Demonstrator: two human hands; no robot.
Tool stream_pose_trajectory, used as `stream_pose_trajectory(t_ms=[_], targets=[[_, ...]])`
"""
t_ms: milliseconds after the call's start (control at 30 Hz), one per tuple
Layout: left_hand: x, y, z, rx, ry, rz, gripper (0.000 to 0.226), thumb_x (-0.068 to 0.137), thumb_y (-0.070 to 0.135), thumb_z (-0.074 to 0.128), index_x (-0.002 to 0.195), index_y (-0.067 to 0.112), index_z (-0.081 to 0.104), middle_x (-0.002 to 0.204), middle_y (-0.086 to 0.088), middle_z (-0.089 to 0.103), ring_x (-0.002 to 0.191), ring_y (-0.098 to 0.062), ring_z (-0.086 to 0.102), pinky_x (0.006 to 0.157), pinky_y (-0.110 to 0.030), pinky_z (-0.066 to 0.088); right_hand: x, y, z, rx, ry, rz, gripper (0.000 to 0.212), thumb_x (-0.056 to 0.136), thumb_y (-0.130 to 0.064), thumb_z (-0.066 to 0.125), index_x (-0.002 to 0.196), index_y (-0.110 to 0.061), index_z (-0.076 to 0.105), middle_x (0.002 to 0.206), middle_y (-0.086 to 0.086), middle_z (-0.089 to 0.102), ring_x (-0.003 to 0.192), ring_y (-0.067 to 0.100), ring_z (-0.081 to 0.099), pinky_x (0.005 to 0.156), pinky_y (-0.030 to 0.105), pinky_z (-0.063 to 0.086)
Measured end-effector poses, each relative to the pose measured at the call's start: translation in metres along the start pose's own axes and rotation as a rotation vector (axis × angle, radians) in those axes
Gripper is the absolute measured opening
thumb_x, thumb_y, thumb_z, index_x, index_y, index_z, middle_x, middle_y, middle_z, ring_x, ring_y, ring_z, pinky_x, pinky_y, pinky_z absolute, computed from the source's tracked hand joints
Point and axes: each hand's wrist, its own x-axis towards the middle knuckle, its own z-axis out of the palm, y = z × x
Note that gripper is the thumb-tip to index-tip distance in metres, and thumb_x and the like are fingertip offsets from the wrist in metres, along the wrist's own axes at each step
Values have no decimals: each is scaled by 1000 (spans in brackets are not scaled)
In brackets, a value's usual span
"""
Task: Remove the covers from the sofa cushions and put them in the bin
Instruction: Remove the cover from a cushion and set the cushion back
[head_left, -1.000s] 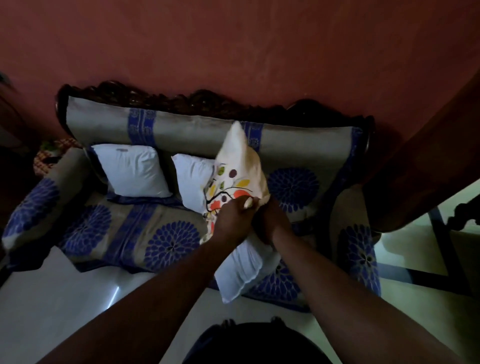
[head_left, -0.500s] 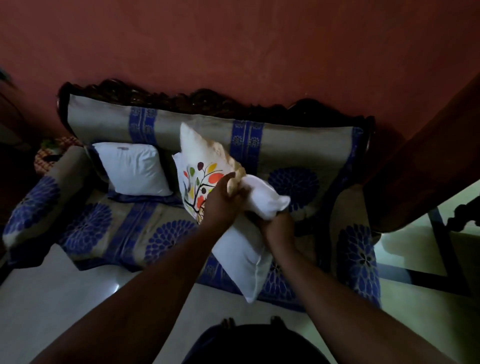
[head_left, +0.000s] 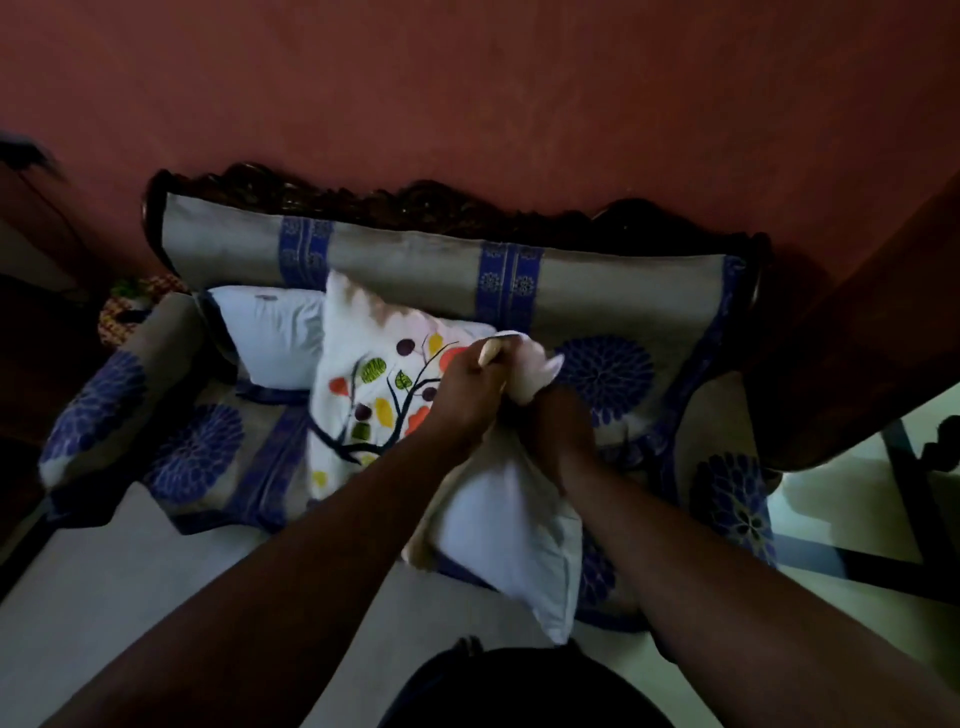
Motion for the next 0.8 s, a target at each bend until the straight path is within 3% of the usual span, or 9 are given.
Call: stream_pose_trajectory(t_ms=[67,133,233,300,400,533,633,733,800], targets=[[3,-24,-23,236,-19,71,54,93,23,64,145,19,49,130,6,61,114,-9,58,97,-26,46,10,1,-16,187,58,98,36,96,-29,65,122,-5,67,108,16,69,103,31,66,71,27,46],[-3,-55,-46,431,103,-6,77,85,37,77,150,30,36,128,6,58,110,-12,57,92,-33,49,11,6,-29,444,143,195,35,87,-28,78,111,-4,71,85,3,67,80,18,66,55,16,44],[-18,-112,-69,636,138,-74,83,76,44,83,146,26,41,122,-1,57,105,-18,59,84,-36,51,9,13,-43,762,201,230,34,80,-26,85,108,-10,74,89,-3,74,87,15,72,72,27,54],[-25,-124,-60,462,75,-168,56,82,33,82,129,21,55,104,3,63,93,-12,64,75,-28,50,9,12,-58,992,225,236,37,81,-22,83,114,-11,72,99,0,77,94,17,73,80,36,58],[-26,-115,-36,205,87,-191,11,95,19,68,105,19,62,75,13,65,71,-4,64,60,-13,43,7,9,-74,1194,200,252,39,83,-16,79,120,-8,68,102,2,78,94,20,74,72,35,60],[-14,-100,-28,-284,200,-297,12,101,10,55,106,6,66,67,2,68,56,-14,61,51,-28,44,5,22,-73,1258,217,187,65,77,-26,85,135,-11,58,118,8,73,104,25,72,77,38,60],[-1,-94,-22,-378,312,-432,12,103,21,51,104,14,60,64,-5,60,50,-23,54,45,-30,42,-10,31,-59,960,81,239,101,64,-45,90,149,-24,40,134,-2,62,115,19,64,87,35,56],[10,-103,-20,-378,234,-506,23,98,37,52,111,21,62,105,-11,69,96,-35,67,87,-54,57,-19,34,-28,770,-78,493,109,65,-47,91,153,-23,31,142,-4,50,125,23,51,102,38,44],[7,-99,-21,-332,188,-495,31,97,44,54,110,18,64,104,-8,70,96,-31,67,86,-49,58,-22,37,-14,823,-146,678,111,61,-43,94,151,-15,35,143,6,51,125,30,52,99,42,46]])
